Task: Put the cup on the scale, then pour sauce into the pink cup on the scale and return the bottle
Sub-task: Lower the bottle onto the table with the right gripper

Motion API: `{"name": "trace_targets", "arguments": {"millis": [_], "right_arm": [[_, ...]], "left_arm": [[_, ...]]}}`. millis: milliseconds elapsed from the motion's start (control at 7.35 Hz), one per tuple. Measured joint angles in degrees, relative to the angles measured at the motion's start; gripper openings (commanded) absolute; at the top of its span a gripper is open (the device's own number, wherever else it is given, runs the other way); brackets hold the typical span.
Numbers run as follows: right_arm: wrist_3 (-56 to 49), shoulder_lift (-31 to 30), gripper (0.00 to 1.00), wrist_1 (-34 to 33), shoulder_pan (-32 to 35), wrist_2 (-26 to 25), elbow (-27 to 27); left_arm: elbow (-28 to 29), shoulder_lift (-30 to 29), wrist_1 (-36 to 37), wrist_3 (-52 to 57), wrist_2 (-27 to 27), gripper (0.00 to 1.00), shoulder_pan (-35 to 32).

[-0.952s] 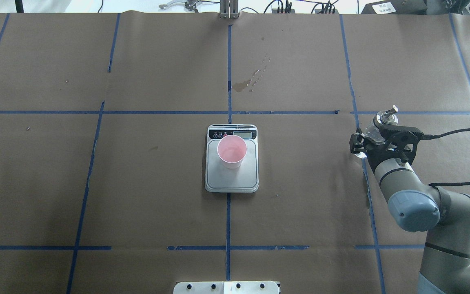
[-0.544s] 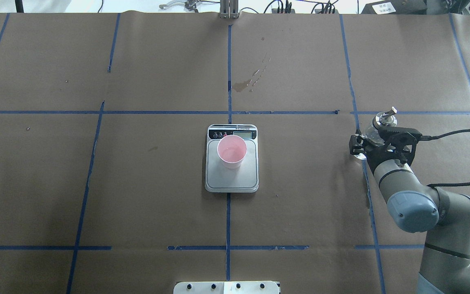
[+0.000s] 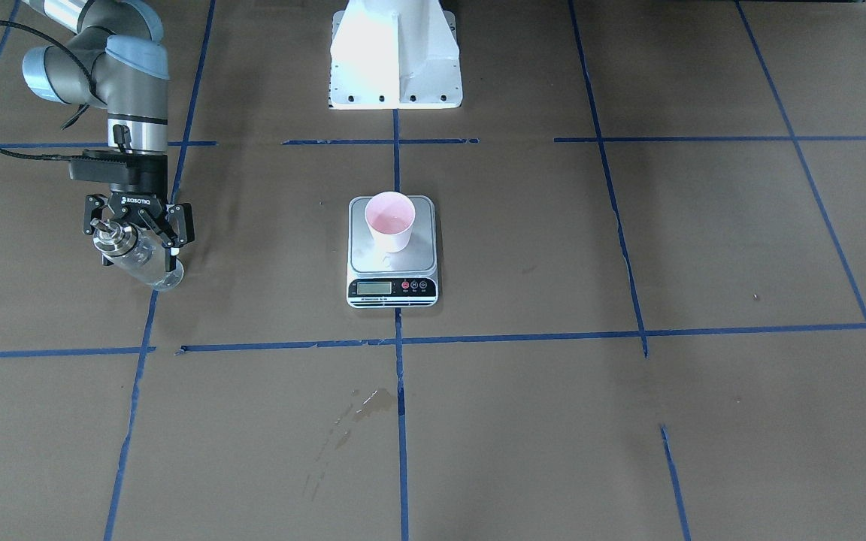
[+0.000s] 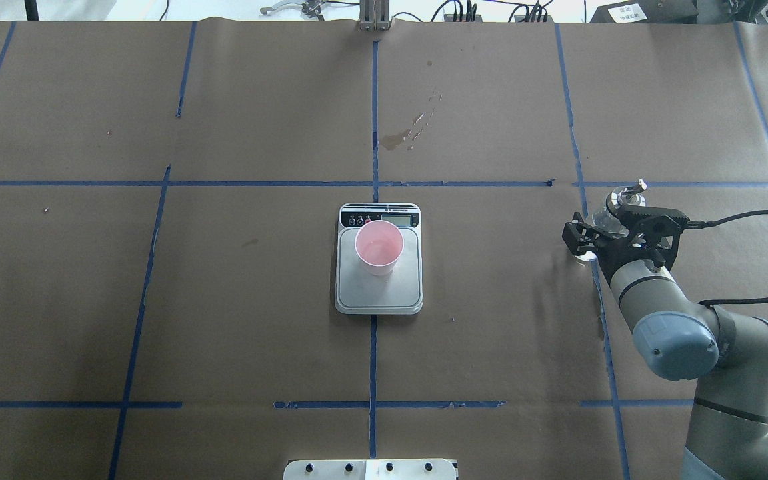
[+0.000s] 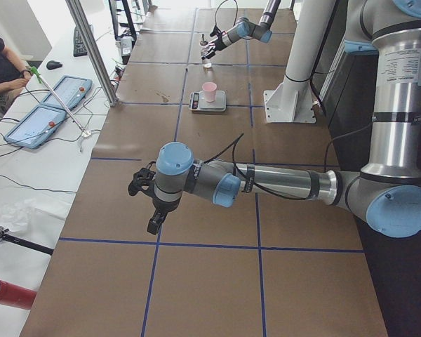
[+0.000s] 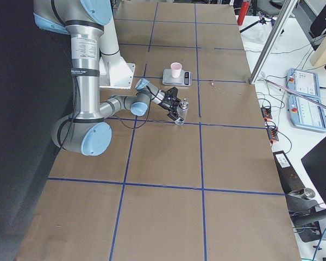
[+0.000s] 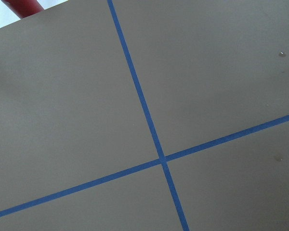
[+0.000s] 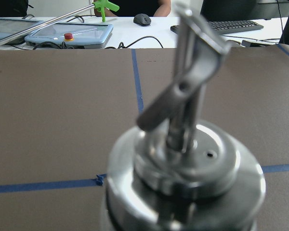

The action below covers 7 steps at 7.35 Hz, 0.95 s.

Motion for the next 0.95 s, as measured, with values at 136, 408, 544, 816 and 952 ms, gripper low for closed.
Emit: {"name": "trace_targets", "arguments": {"millis": [136, 408, 544, 816, 952], "right_arm": [[0.0, -0.2, 1.00, -0.1, 0.0, 1.4, 0.7], [0.0, -1.0, 1.00, -4.7, 0.1, 7.7, 3.2], [-0.2, -1.1, 1.00, -10.7, 0.1, 11.2, 5.6], [-0.9, -0.7, 1.00, -25.2, 0.2, 20.3, 13.3], [-2.3, 0.2, 1.00, -32.9, 0.4, 26.2, 17.7]], "left_arm": [[0.0, 0.0, 0.0, 0.0, 0.0, 1.00, 0.0], [-0.1, 0.0, 0.0, 0.0, 0.0, 1.00, 0.0], [-0.1, 0.0, 0.0, 0.0, 0.0, 1.00, 0.0], [0.1, 0.0, 0.0, 0.1, 0.0, 1.00, 0.0], [0.2, 0.0, 0.0, 0.1, 0.0, 1.00, 0.0]]}}
